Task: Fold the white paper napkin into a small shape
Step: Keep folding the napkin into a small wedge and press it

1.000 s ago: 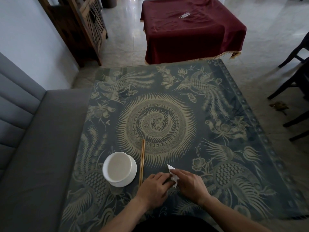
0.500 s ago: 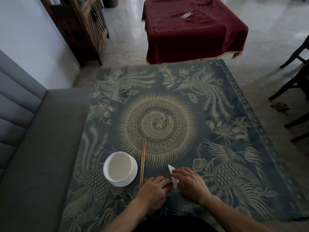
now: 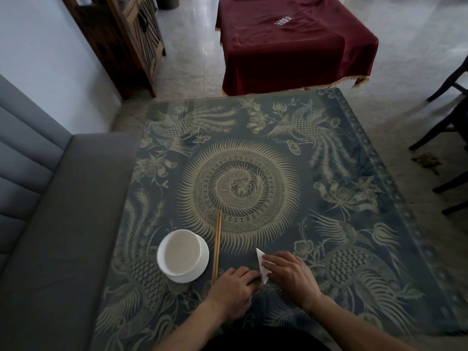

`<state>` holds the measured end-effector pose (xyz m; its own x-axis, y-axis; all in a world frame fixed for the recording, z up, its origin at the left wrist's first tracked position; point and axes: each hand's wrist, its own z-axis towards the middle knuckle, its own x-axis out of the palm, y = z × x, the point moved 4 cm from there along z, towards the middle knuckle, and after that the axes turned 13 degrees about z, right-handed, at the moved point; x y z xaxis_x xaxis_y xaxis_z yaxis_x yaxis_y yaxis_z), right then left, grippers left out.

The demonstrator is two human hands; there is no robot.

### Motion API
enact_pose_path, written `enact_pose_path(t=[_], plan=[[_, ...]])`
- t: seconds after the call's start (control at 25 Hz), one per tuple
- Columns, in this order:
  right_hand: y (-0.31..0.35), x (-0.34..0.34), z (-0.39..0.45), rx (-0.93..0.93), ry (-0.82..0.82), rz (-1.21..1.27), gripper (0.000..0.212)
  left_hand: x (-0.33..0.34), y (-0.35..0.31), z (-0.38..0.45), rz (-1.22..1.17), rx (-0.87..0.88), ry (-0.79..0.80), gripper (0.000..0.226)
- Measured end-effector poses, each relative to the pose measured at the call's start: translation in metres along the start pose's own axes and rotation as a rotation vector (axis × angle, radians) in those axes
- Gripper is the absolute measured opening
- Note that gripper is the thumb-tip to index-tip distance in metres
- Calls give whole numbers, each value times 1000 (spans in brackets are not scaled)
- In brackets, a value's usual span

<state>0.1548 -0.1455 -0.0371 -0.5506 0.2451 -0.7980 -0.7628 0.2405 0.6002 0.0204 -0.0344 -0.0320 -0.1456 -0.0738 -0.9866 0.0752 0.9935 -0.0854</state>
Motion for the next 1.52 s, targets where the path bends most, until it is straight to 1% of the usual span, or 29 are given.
enact_pose_path(t=[0.4, 0.56, 0.72, 0.92, 1.04, 1.12, 1.16, 1.28, 1.4, 1.44, 1.52], plan=[[5, -1, -6, -26, -46, -27, 40, 4, -2, -6, -5, -9, 22, 41], [3, 1, -10, -94, -52, -57, 24, 6, -1, -6, -35, -50, 29, 44], [0, 4, -9, -83, -106, -33, 13, 5, -1, -7, -26, -30, 31, 49], [-1, 5, -7, -41, -151, -22, 13, 5, -1, -7, -14, -23, 42, 46], [0, 8, -6, -32, -157, -50, 3, 4, -2, -7, 8, -12, 32, 46], [2, 10, -6, -14, -167, -56, 8, 3, -2, -8, 21, -3, 28, 46], [1, 11, -5, -4, -167, -64, 5, 3, -3, -8, 25, 3, 26, 45], [2, 13, -4, 17, -167, -84, 5, 2, -3, -8, 38, 16, 23, 43], [3, 15, -4, 23, -158, -107, 18, 1, -3, -8, 32, 13, 17, 42], [4, 16, -4, 33, -160, -107, 19, 1, -3, -8, 28, 12, 18, 43], [4, 17, -3, 63, -153, -93, 16, 3, -3, -9, 29, 0, 18, 43]])
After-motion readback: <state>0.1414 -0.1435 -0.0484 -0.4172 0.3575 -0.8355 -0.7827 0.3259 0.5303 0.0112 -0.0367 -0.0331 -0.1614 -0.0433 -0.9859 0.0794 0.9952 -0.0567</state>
